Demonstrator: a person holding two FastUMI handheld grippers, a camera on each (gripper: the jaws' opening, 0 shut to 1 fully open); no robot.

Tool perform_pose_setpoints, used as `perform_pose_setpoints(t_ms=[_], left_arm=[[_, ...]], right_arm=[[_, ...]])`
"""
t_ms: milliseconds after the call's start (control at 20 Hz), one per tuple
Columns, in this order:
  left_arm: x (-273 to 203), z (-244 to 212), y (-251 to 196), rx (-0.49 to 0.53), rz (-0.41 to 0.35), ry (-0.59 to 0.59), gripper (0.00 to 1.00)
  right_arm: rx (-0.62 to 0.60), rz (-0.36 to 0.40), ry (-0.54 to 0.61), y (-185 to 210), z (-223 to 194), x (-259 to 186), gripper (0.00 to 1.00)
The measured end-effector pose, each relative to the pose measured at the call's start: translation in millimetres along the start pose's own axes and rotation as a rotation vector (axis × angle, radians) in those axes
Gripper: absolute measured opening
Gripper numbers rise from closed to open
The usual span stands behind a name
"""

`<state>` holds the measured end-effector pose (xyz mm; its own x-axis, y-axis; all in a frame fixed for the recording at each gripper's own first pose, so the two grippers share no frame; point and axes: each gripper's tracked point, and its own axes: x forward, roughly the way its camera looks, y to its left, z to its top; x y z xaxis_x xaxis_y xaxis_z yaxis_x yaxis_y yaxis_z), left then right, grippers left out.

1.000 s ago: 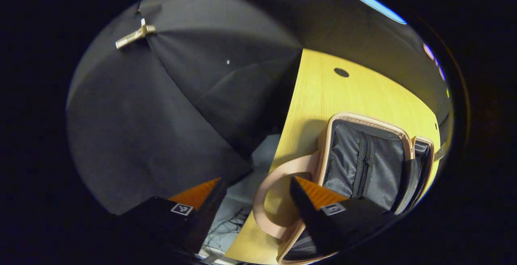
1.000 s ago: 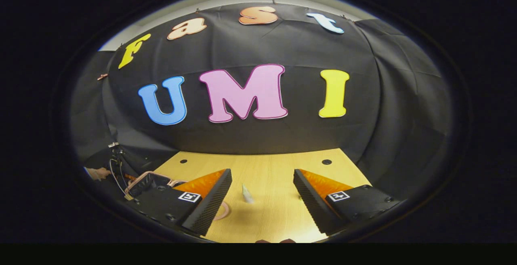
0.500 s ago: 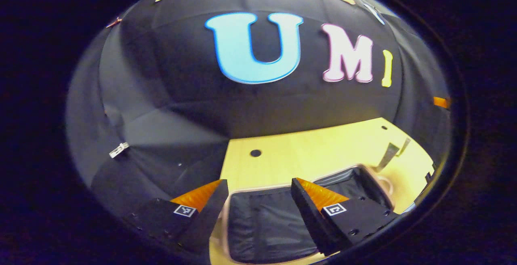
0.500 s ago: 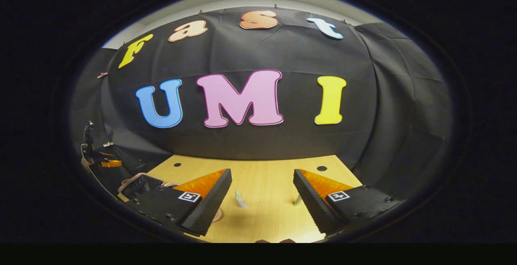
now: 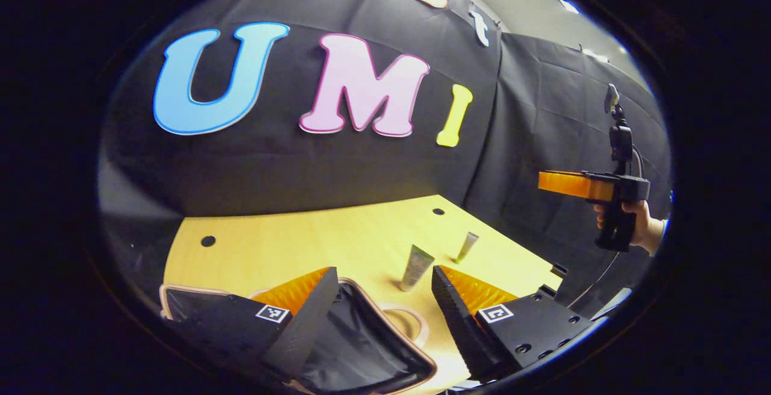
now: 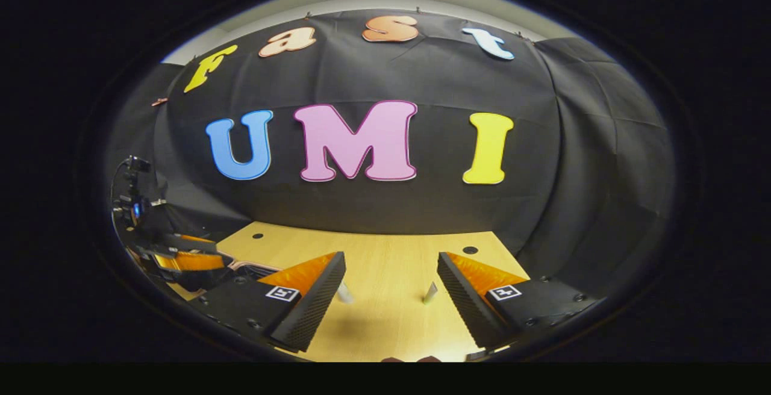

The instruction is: First open the suitcase, pack the skin care products into it, and then close the suitcase.

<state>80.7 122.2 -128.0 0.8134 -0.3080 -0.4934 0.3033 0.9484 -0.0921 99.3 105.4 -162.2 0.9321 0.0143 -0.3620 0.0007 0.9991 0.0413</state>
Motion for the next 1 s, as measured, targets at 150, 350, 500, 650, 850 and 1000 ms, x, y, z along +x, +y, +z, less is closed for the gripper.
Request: perform_pose_setpoints(t_ms=[150,350,500,650,850,1000], left_arm=[[38.6,-25.7,-38.3,0.031,-0.053,0.088,0.98],[85.4,-52.9,-48.8,0.054,-0.046,0.199,0.98],[121.0,-64.2,-44.2,-0.015,-0.009,0.261,0.98],[166.9,-86.9,-32.1,-0.056,0.046,0.318,0.98],[212.3,-109.8,-8.7,-0.084,0.126,0.382,0.98],[236.7,-116.3,3.6,-0.082,0.169,0.400,0.96]], right_arm=[[-0.015,0.006,0.011,-10.8,-9.1,2.6,0.97],[0.011,0.031,0.041,-22.3,-23.9,4.8,1.00],[0.024,0.041,0.072,-37.8,-38.5,7.8,0.98],[0.039,0.054,0.111,-55.3,-54.1,16.5,0.98],[0.034,0.088,0.169,-76.6,-79.3,36.3,0.97],[0.048,0.111,0.224,-91.5,-105.0,60.0,0.98]])
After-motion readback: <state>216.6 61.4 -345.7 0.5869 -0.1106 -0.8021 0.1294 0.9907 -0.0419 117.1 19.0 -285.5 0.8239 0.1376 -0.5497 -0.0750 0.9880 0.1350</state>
